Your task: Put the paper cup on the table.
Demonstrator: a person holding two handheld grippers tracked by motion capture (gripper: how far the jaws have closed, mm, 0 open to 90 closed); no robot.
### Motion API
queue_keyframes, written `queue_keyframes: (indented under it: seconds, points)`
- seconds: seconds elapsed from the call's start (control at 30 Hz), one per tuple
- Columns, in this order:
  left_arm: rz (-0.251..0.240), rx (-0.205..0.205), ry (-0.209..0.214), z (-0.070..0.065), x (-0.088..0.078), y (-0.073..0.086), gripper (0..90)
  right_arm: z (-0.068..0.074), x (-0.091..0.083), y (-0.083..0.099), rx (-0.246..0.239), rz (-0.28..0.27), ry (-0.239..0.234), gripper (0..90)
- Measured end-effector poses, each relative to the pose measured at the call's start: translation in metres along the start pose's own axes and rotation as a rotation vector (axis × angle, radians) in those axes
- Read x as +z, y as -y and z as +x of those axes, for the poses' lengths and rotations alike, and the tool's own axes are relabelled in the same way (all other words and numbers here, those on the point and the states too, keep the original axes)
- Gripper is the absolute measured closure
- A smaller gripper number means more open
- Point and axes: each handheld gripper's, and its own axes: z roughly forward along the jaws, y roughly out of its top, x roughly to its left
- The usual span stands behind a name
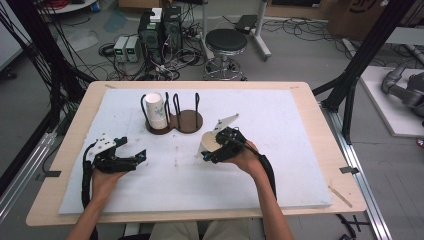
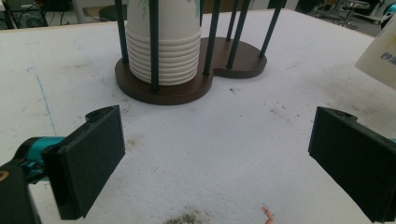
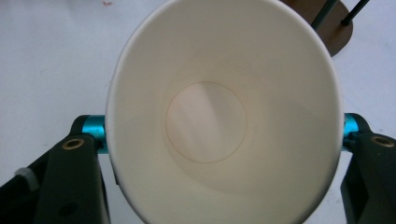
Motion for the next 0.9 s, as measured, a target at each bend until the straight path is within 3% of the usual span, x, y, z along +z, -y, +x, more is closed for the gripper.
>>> queue_keyframes:
  seconds: [0.5, 0.9]
  points:
    - [-0.003, -0.007, 0.003, 0.0, 0.0, 0.0, 3.7, 0.012, 0.02, -0.009, -0.051, 0.099, -0.012, 29.6]
    - [0.0, 0.004, 0.004, 0.0, 0.0, 0.0, 3.8, 0.018, 0.032, -0.012, -0.082, 0.173, 0.008, 29.6]
